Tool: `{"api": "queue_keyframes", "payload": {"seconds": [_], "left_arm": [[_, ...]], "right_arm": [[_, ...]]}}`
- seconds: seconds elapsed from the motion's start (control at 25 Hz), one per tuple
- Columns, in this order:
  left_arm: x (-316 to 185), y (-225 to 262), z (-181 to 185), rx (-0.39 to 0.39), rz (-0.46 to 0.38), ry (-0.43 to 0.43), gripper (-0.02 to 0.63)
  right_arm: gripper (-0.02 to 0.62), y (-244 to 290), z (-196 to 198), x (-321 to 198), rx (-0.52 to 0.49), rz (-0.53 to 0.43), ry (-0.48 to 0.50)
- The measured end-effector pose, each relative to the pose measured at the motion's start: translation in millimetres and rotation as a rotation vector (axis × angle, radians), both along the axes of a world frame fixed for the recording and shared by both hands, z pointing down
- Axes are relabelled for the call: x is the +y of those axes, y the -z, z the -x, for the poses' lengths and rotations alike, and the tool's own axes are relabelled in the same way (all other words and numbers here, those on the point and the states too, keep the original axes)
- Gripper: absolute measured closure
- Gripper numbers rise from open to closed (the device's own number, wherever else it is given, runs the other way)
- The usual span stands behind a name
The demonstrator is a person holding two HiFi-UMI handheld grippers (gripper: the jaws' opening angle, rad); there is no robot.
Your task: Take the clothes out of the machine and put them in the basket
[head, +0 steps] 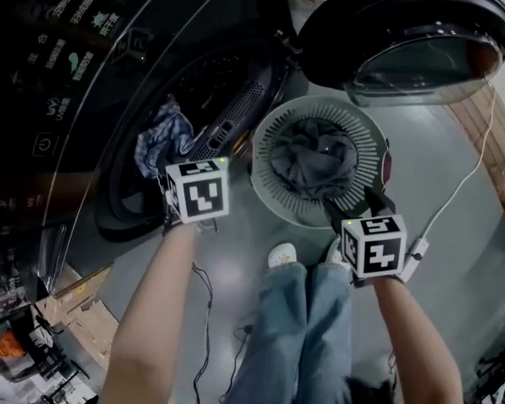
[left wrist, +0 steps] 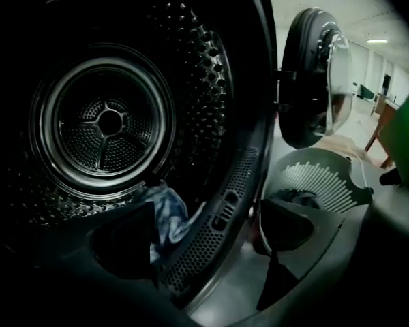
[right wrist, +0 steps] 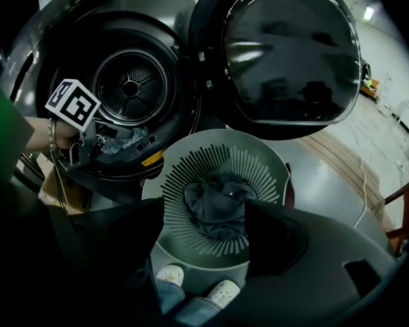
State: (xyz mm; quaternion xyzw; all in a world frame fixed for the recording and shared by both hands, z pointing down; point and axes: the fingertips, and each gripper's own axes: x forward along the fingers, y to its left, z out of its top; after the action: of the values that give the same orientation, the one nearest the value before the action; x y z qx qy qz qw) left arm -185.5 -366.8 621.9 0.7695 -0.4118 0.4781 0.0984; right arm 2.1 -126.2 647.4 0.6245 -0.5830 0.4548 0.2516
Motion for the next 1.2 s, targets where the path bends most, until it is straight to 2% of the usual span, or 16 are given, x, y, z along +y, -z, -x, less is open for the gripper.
{"api": "queue_keyframes", "payload": {"seconds": [0.12, 0.4, 0.48, 0.56, 0.68, 0.76, 0.84, 0.92, 1.0, 1.04, 1.08, 1.12, 1.2], "left_arm": [[-33.6, -3.0, 9.9, -0.005, -0.038, 0.048, 0.121], [-66.5, -41.7, 39.5, -0.04, 0.047, 0.242, 0.121], [-75.2, -46.3, 49.5, -0.053, 0.046, 0.3, 0.121], [-84.6, -44.8, 57.9, -0.067, 0.019, 0.311, 0.118], [-75.9, -63.1, 43.4, 0.102, 0.155, 0.335, 0.118], [-77.8, -64.8, 59.6, 0.093, 0.153, 0.425, 0.109], [-79.7, -66.5, 72.5, 0.057, 0.123, 0.492, 0.129], [-78.5, -71.8, 76.1, 0.04, 0.128, 0.52, 0.192], [-79.1, -80.2, 77.2, 0.013, 0.156, 0.527, 0.325], [-79.5, -83.9, 78.0, -0.026, 0.169, 0.509, 0.474], [-76.8, -85.8, 78.0, -0.078, 0.186, 0.478, 0.591], [-71.1, -85.6, 75.9, -0.126, 0.204, 0.441, 0.593], [-61.2, -81.1, 68.9, -0.174, 0.209, 0.378, 0.597]], "right_arm": [[0.232, -5.4, 3.5, -12.8, 0.006, -0.006, 0.02], [0.247, -19.6, 15.2, -29.5, 0.011, -0.02, 0.037], [0.252, -22.9, 18.3, -29.0, 0.008, -0.019, 0.04], [0.256, -25.6, 20.6, -26.4, 0.005, -0.009, 0.043], [0.264, -29.6, 20.5, -24.1, 0.006, 0.002, 0.048], [0.269, -30.6, 19.3, -24.2, 0.006, 0.003, 0.047], [0.275, -30.6, 17.9, -24.3, 0.003, 0.002, 0.041], [0.282, -31.4, 15.0, -23.7, 0.002, 0.003, 0.035], [0.288, -32.5, 11.2, -22.9, 0.005, 0.006, 0.029], [0.29, -32.6, 9.5, -22.6, 0.006, 0.006, 0.025], [0.293, -32.2, 8.3, -22.4, 0.007, 0.006, 0.021], [0.296, -31.4, 7.4, -22.3, 0.007, 0.005, 0.018], [0.3, -29.7, 6.6, -21.2, 0.008, 0.004, 0.018]]}}
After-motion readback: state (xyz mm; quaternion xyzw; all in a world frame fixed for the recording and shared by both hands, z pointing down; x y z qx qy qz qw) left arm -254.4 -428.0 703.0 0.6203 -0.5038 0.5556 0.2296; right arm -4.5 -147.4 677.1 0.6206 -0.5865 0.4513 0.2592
